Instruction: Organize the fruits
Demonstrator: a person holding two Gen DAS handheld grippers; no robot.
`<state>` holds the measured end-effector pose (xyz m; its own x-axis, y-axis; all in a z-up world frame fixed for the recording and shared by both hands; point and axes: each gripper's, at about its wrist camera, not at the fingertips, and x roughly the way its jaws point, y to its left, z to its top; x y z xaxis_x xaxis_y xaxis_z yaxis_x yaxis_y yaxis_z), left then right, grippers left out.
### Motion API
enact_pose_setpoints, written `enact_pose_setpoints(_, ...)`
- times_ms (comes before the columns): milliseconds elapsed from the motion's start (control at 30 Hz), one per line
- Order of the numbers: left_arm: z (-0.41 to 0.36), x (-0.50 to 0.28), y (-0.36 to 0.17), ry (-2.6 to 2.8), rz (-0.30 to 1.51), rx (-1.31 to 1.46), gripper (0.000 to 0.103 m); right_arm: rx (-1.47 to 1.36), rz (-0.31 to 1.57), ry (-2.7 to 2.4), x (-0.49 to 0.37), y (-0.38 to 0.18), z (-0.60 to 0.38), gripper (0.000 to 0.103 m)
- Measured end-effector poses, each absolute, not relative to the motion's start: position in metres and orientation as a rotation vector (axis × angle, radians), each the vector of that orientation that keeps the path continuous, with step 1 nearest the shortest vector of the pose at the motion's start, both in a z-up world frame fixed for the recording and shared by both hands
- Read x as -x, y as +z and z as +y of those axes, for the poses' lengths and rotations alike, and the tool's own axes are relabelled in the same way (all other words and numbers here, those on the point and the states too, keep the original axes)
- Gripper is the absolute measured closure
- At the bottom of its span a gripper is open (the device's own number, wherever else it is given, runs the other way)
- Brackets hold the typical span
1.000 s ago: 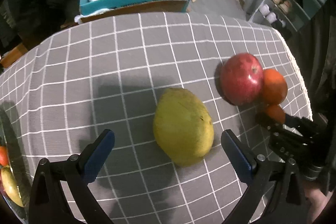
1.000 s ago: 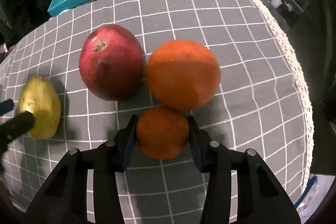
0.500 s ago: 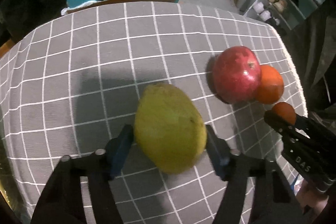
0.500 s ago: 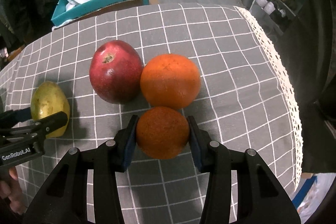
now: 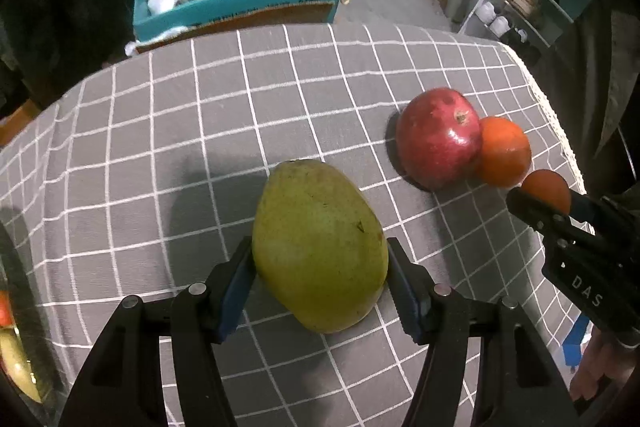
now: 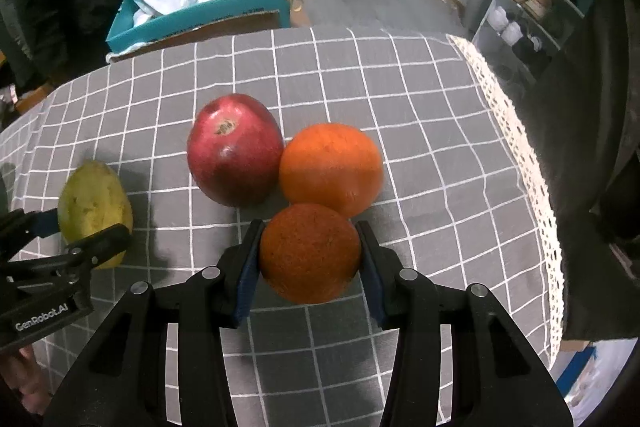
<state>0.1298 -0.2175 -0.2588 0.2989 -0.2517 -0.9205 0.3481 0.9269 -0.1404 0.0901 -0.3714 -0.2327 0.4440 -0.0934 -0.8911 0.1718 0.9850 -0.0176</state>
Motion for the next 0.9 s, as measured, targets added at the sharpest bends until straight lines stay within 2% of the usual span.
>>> enact_pose_setpoints(900,-0.161,-0.107,-0.158,-0.330,0.985,-0.040,0.039,-0.021,0.882,-0.132,-0.065,-0.145,-0.343,0.059)
